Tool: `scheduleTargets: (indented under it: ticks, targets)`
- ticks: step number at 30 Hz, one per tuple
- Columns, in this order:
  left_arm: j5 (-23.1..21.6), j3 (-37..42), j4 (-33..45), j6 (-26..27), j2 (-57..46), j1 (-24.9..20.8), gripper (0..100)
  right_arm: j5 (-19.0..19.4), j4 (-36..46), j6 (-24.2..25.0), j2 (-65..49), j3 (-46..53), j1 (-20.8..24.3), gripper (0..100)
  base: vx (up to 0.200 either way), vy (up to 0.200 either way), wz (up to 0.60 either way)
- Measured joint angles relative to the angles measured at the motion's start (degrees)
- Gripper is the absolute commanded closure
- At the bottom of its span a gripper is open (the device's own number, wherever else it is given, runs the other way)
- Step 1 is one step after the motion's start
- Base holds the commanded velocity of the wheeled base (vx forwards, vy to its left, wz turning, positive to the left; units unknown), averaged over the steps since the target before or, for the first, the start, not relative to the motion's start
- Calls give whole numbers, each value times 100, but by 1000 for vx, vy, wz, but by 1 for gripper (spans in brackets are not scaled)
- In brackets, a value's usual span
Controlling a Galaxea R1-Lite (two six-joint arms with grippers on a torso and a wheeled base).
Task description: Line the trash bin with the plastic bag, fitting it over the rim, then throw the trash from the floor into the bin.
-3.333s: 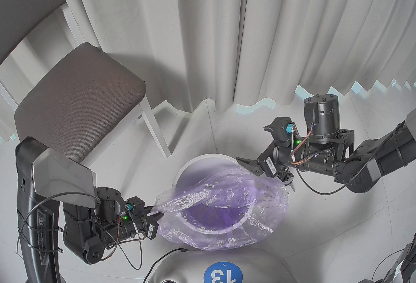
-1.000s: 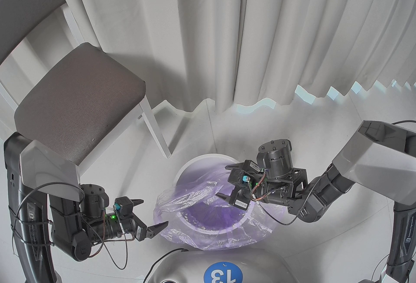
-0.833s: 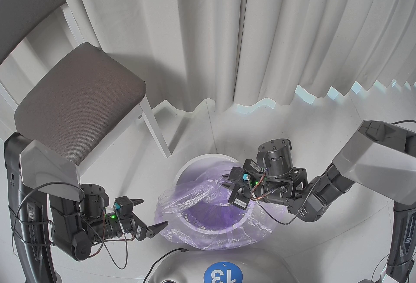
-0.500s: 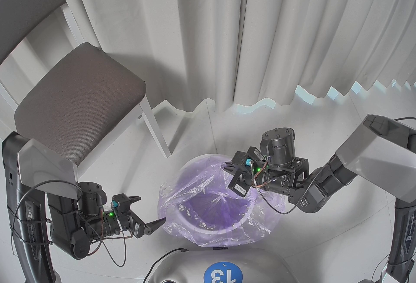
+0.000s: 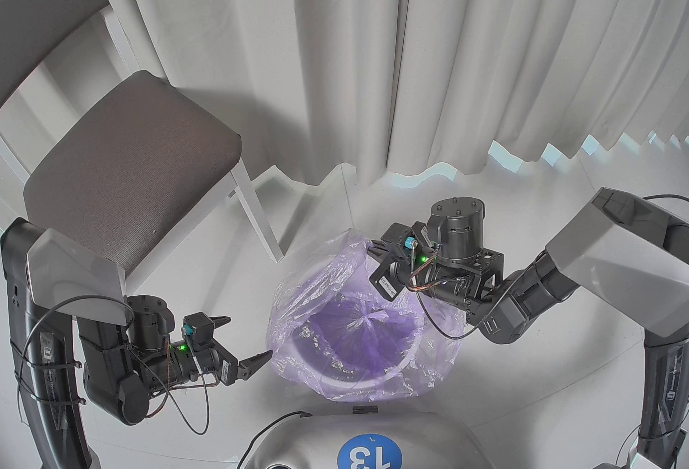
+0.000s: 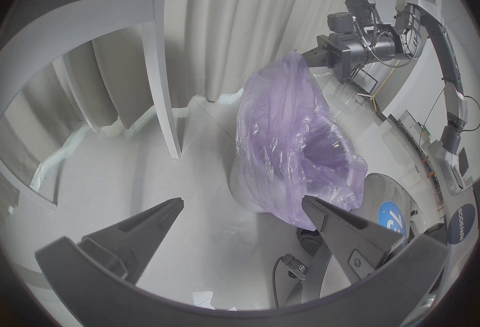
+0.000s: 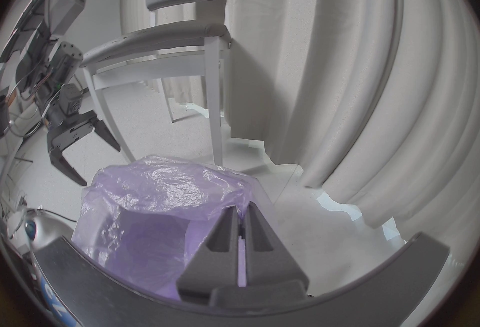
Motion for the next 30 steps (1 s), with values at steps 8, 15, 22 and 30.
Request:
scheduleTargets:
  ticks: [8, 15, 22, 30]
  targets:
    - [0, -28, -2, 7, 0, 38, 0, -54, -176, 107, 241, -302, 11, 100, 0, 0, 0]
    - [0, -44, -2, 11, -1, 61, 0, -144, -219, 145, 529, -673, -9, 100, 0, 0, 0]
    - [4, -69, -2, 18, 2, 94, 0, -134, -328, 183, 842, -1146, -13, 100, 0, 0, 0]
    - [4, -85, -2, 27, 2, 116, 0, -123, -471, 213, 1154, -1508, -11, 100, 0, 0, 0]
